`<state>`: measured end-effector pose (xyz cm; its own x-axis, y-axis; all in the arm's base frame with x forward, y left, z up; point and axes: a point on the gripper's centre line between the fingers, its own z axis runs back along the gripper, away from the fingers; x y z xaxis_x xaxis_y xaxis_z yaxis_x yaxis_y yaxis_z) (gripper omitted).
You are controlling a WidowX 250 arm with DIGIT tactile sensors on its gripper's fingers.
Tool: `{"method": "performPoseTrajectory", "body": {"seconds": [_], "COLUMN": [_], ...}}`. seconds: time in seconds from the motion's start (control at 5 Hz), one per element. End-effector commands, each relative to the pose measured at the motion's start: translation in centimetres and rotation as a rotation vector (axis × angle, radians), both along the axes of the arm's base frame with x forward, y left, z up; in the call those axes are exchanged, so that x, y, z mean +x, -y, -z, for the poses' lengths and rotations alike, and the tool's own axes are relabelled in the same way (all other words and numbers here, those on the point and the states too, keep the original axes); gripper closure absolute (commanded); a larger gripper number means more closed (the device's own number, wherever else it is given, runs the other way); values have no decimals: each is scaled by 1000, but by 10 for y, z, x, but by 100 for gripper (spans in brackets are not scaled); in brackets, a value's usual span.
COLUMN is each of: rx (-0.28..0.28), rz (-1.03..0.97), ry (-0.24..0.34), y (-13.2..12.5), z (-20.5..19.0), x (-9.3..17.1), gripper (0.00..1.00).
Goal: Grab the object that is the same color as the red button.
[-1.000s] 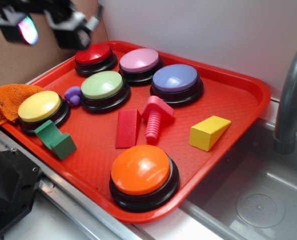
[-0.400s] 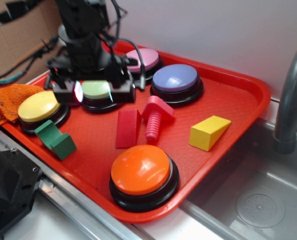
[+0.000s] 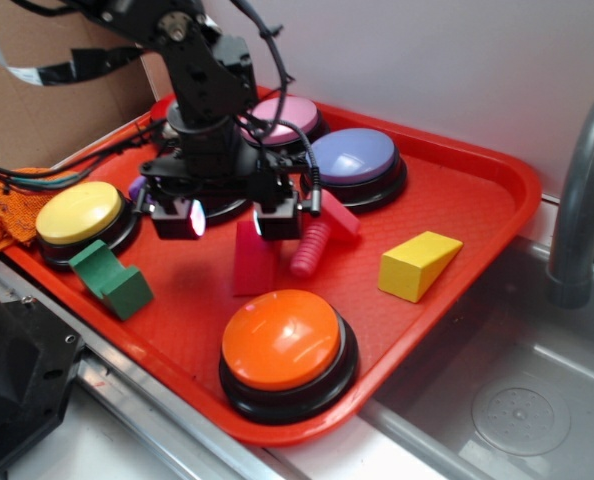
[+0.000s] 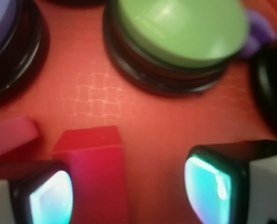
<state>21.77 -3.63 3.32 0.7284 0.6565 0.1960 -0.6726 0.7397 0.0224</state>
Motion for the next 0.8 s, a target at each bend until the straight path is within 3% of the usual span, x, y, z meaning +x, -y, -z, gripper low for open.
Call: {"method": "performPoseTrajectory", "body": {"seconds": [0.0, 0.2, 0.4, 0.6], "rx": [-69, -75, -79, -83], "rz": [35, 9, -22, -43], "ry": [38, 34, 8, -12], "y": [-10, -12, -10, -7], "z": [11, 14, 17, 17], "x": [15, 17, 17, 15], "gripper": [0, 0, 43, 100]}}
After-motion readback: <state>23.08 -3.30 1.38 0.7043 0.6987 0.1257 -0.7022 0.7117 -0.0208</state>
